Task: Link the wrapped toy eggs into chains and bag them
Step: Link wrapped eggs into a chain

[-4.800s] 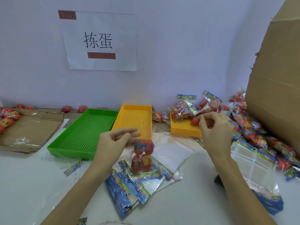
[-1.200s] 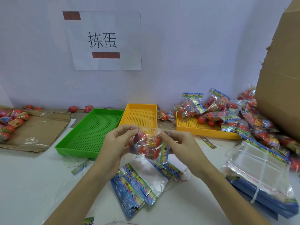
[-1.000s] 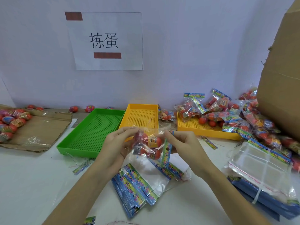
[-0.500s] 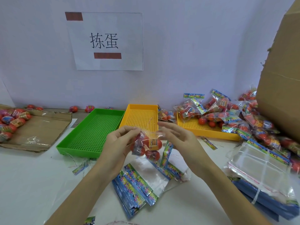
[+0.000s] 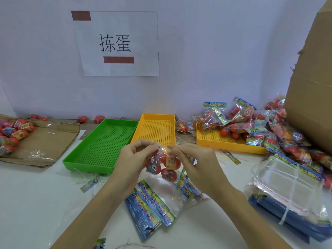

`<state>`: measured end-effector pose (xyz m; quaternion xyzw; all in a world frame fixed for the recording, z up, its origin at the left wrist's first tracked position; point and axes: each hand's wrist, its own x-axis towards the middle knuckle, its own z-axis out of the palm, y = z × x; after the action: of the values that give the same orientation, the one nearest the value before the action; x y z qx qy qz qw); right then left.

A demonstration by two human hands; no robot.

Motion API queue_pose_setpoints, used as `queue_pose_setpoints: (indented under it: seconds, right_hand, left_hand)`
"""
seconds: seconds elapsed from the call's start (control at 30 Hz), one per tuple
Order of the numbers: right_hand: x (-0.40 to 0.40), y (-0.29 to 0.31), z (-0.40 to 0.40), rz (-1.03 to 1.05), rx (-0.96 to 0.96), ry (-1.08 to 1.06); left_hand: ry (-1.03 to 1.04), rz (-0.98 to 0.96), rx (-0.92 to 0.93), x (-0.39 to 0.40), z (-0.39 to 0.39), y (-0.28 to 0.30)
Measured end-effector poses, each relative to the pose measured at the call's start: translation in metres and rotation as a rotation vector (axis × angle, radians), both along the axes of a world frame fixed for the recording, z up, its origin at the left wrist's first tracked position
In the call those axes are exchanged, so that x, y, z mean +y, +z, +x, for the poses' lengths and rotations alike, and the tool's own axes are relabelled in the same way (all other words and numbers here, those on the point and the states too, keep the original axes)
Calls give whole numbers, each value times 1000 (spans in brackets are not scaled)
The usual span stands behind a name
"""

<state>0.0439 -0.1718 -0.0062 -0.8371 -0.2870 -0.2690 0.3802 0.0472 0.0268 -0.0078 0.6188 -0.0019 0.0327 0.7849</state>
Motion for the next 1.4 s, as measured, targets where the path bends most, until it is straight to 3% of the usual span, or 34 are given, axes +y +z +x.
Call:
queue_pose_setpoints:
  seconds: [0.3,0.5,0.6,0.7,0.87,1.03,1.13,1.23,1.4]
  right_hand:
    - [-27,9,15,403,227,-178]
    - [-15,11,5,101,244,49]
    - [-3,5,0,-55,78,24]
    - [-1,4,0,-29,-48,-5]
    - [-7,5,2,-4,31,-42]
    - [-25,6,15,42,48,-231]
    - [-48,-1,29,-154,240,-393]
    - [-58,-9,37,-343,420,-424]
    - [-60,-7,35,-158,384,-450]
  left_hand:
    - [47,-33,12,6,2,5]
    - [52,60,-15,6,2,1]
    - [39,73,-15,6,3,1]
    - [26,106,-23,4,2,0]
    - [11,166,-40,3,1,0]
    - [20,191,-34,8,2,1]
    - [19,168,-33,9,3,0]
    - [9,161,-31,8,3,0]
    - [1,159,-21,8,3,0]
